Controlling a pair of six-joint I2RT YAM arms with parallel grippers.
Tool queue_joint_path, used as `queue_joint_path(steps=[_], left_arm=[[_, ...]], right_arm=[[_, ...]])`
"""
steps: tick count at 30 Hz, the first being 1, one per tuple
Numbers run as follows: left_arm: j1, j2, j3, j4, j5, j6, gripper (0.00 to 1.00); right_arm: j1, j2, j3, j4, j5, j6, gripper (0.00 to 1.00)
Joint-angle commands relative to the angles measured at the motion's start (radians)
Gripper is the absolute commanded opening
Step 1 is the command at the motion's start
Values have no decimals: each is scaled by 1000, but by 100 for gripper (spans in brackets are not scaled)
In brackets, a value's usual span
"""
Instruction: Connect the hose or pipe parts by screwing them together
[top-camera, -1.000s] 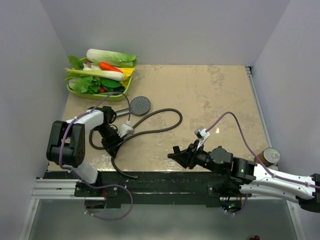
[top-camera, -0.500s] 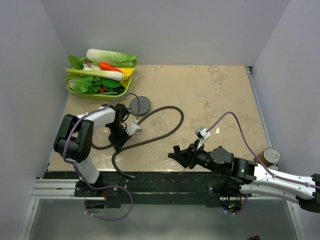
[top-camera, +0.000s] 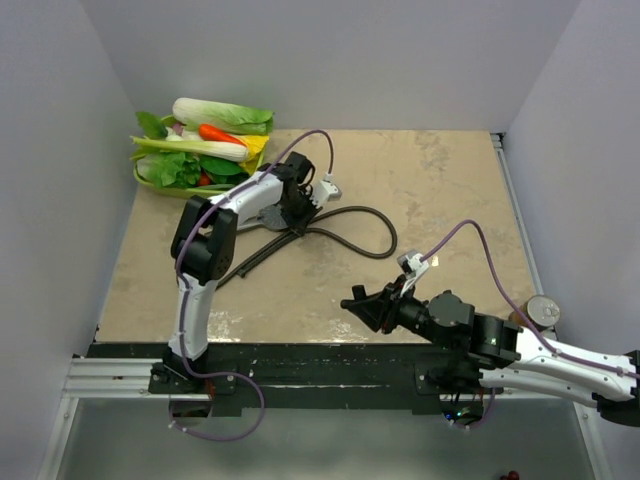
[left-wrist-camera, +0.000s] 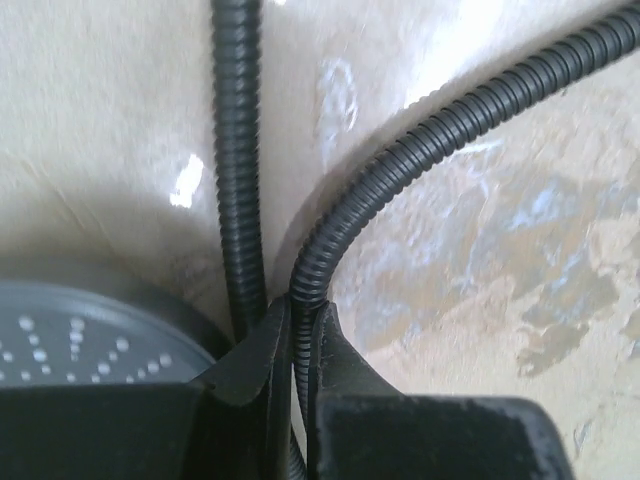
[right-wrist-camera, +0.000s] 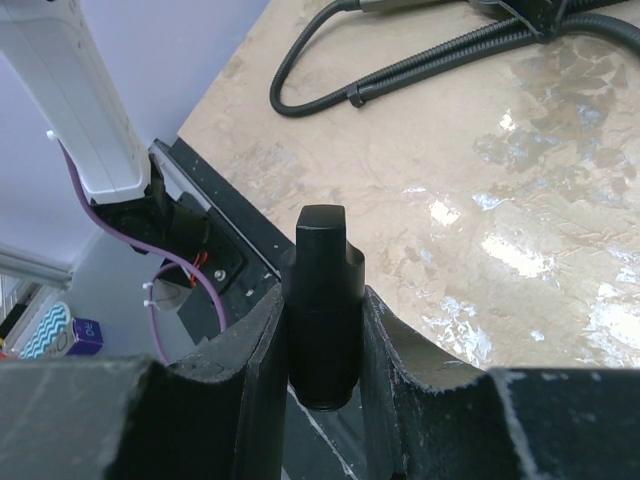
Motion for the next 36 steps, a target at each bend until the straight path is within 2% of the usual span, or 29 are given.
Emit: queue_joint_path(steps=[1, 2, 3, 4, 6, 7, 9, 13, 21, 25, 28, 32, 36], left_arm=[[-31, 30, 2, 53, 50, -49, 0], [-32, 24, -17, 55, 66, -49, 2], [-31, 16, -20, 52, 75, -50, 7], [-32, -1, -24, 31, 79, -43, 25], [-28, -31, -31, 6, 98, -29, 42], [-17, -76, -35, -17, 110, -6, 54], [3, -125, -58, -48, 161, 25, 58], [93, -254, -112, -178, 222, 176, 57], [196, -510, -420, -235, 182, 345, 52], [198, -628, -614, -85, 28, 399, 49], [196, -677, -672, 42, -54, 439, 46], [195, -656, -661, 125, -95, 431, 43], [189, -608, -617, 80, -26, 399, 42]], right_arm=[[2, -30, 68, 13, 44, -16, 0], [2, -34, 62, 15, 46, -16, 0], [2, -36, 59, 13, 44, -15, 0], [0, -36, 56, 13, 46, -13, 0], [2, -31, 51, 15, 47, -15, 0], [2, -31, 50, 15, 47, -16, 0], [2, -27, 54, 13, 49, -19, 0], [2, -33, 50, 13, 44, -19, 0], [2, -50, 41, 21, 35, -9, 0], [2, -42, 45, 32, 23, -16, 0], [2, -30, 48, 41, 18, -22, 0], [3, -15, 50, 70, 6, -22, 0], [2, -10, 50, 78, -2, -19, 0]])
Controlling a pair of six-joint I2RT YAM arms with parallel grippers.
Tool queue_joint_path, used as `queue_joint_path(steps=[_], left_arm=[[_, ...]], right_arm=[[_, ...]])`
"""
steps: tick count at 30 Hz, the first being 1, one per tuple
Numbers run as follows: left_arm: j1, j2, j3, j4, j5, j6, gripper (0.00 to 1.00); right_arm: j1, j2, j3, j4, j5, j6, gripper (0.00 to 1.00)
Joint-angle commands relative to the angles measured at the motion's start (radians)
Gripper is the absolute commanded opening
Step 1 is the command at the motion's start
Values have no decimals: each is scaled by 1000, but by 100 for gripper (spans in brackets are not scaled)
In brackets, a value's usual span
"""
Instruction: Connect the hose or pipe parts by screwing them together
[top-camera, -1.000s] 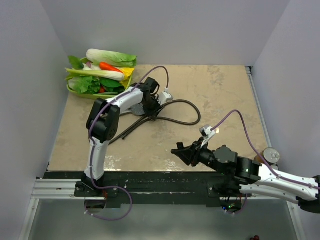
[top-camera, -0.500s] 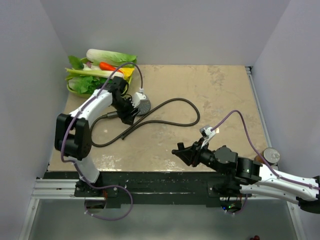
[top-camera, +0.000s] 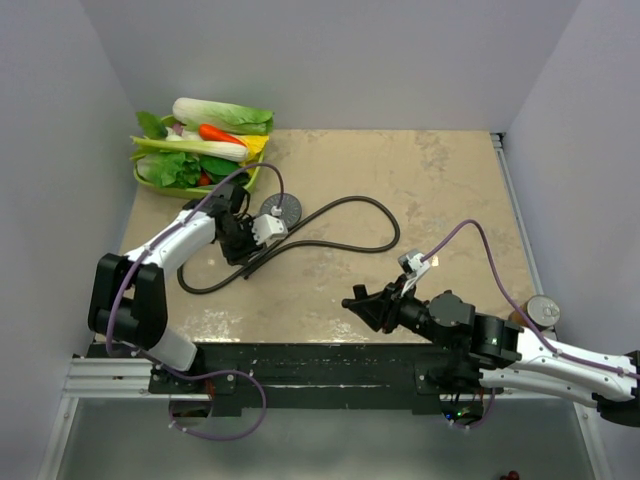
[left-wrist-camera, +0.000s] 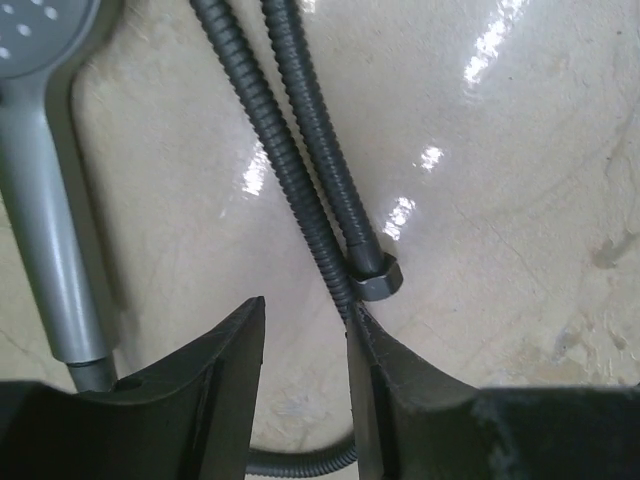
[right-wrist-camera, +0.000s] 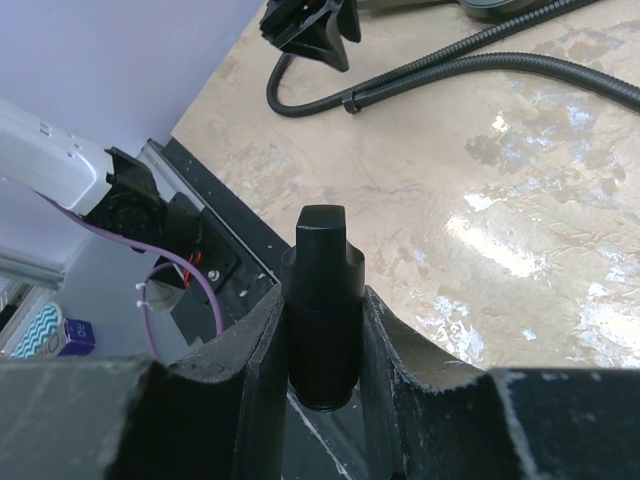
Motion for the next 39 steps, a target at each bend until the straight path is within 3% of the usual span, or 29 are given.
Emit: queue_joint_path(steps=[1, 12, 24, 29, 33, 39], left_arm=[[-14, 31, 34, 56, 21, 1, 41], [-82, 5, -141, 245, -143, 24, 38], [-155, -46, -163, 165, -67, -10, 37], [-162, -71, -215, 133, -63, 37, 38], [-106, -81, -221, 102, -77, 74, 38], [-1, -103, -256, 68, -94, 158, 37]], right_arm=[[1, -8, 40, 94, -12, -3, 0], [1, -31, 43, 80, -6, -10, 0], [1, 36, 40, -136, 139, 138, 0], [1, 107, -23, -69, 195, 186, 0], [-17, 290, -36, 37, 245, 166, 0], [-149, 619, 18, 287, 89, 108, 0]])
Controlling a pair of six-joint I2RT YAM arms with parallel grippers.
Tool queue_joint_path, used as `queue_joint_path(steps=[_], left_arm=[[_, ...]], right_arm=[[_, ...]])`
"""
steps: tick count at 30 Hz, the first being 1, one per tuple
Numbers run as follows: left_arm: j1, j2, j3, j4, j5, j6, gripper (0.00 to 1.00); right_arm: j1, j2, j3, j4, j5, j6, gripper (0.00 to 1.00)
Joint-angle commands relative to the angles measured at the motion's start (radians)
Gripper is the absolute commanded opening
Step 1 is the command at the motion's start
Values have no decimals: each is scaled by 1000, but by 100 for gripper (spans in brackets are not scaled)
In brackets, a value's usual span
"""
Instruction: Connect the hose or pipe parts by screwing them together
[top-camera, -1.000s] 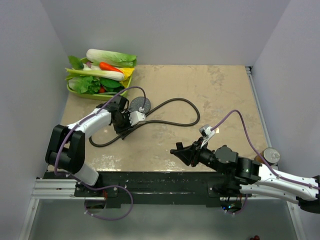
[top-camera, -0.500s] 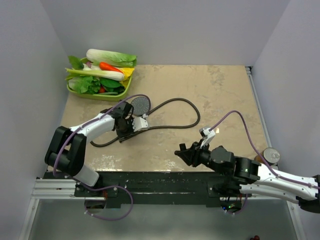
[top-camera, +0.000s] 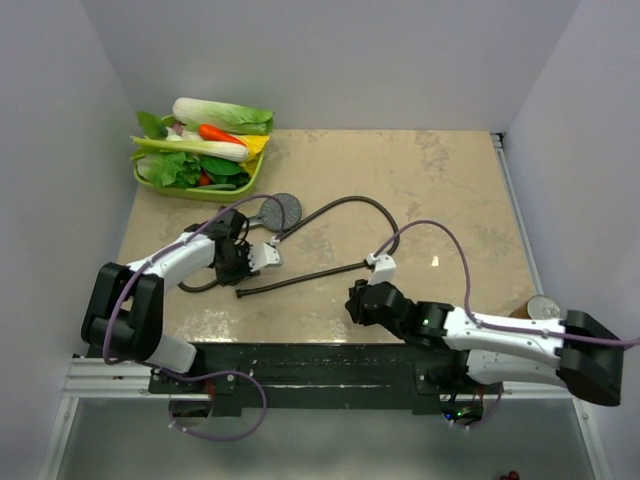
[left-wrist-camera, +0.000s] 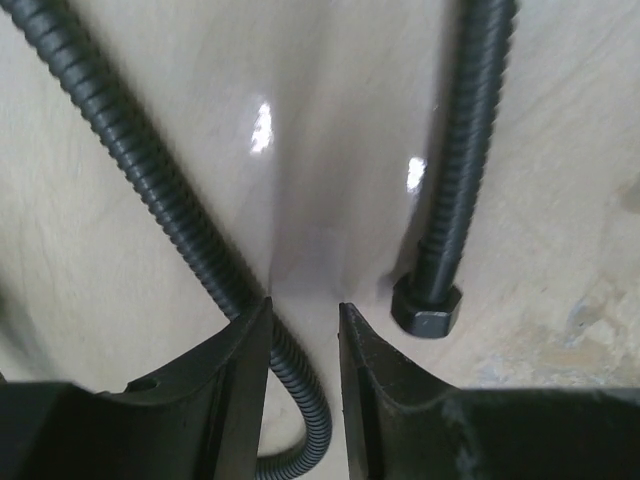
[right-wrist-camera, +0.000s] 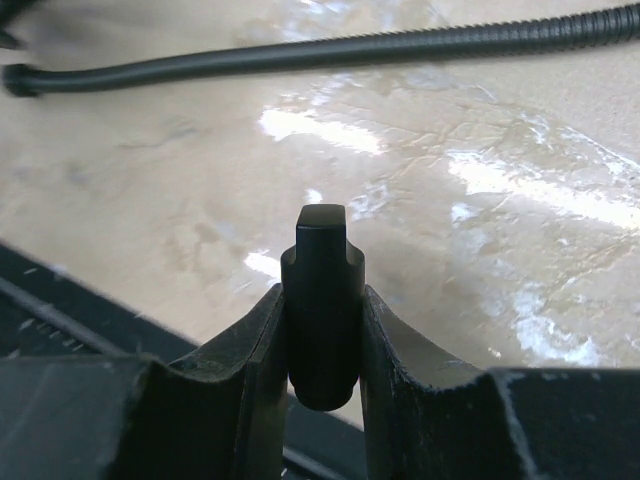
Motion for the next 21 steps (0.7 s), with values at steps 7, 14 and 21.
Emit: queue_joint_path(steps=[7, 14, 21], left_arm=[[42, -97, -76, -73, 111, 115, 36], [6, -214, -172, -27, 234, 281, 38], [-172, -144, -117, -55, 284, 291, 39]], right_arm=[[-161, 421, 183, 346, -136, -66, 0], [-294, 625, 295, 383, -220, -106, 0], [-351, 686, 341, 415, -239, -109, 0]])
